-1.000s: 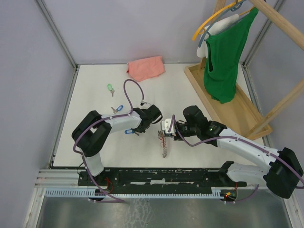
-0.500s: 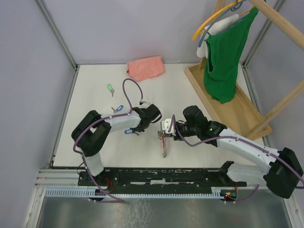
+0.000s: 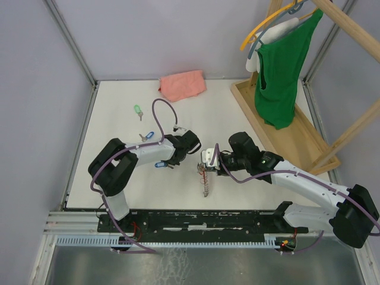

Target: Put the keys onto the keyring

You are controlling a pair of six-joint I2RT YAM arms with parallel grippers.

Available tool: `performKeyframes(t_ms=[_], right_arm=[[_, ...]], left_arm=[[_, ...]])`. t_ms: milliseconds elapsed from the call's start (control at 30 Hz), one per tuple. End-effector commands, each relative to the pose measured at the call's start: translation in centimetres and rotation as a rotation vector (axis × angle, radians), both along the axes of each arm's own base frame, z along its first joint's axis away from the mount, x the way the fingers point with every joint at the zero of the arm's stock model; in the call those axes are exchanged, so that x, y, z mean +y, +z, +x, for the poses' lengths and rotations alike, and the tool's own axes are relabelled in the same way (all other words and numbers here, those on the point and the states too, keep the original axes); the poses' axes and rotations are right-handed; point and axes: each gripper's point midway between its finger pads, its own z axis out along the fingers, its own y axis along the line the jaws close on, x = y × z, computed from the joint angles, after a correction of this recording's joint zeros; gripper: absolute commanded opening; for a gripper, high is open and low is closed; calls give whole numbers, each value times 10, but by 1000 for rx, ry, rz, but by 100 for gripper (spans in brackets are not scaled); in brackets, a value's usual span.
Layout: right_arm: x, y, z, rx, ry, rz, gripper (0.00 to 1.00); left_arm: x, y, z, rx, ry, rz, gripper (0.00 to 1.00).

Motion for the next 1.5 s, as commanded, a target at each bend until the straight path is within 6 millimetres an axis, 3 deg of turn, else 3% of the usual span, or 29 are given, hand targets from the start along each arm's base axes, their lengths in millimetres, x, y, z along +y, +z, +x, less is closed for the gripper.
performKeyframes(t_ms=[0,233,467,633,833,933,1067,1267,1467], right_arm=[[13,37,7,-77,17,89,1],[14,40,20,-26,-77,74,1],[7,45,41,-34,-229,67,1],[2,55,47,-39,-300,95,1],[-7,69,47,-41,-343,92,1],[-9,68,45,-28,-339,67,1],[-9,63,43,-45,-300,33,1],[-9,57,40,-203,-152,-13,1],[-8,49,46,-240,-138,-35,1]], left_arm=[[-1,21,8,-87,5,-58,3],[-13,57,20,-267,-55,-220,3],[-31,111,37,-562,-136,-461,3],[-52,142,33,-738,-297,-649,3],[-58,185,14,-1020,-481,-825,3],[-61,194,3,-1098,-576,-848,3],[-76,203,-13,-1153,-769,-854,3],[-95,220,-47,-1269,-1050,-866,3],[-117,208,-75,-1247,-1317,-844,3]])
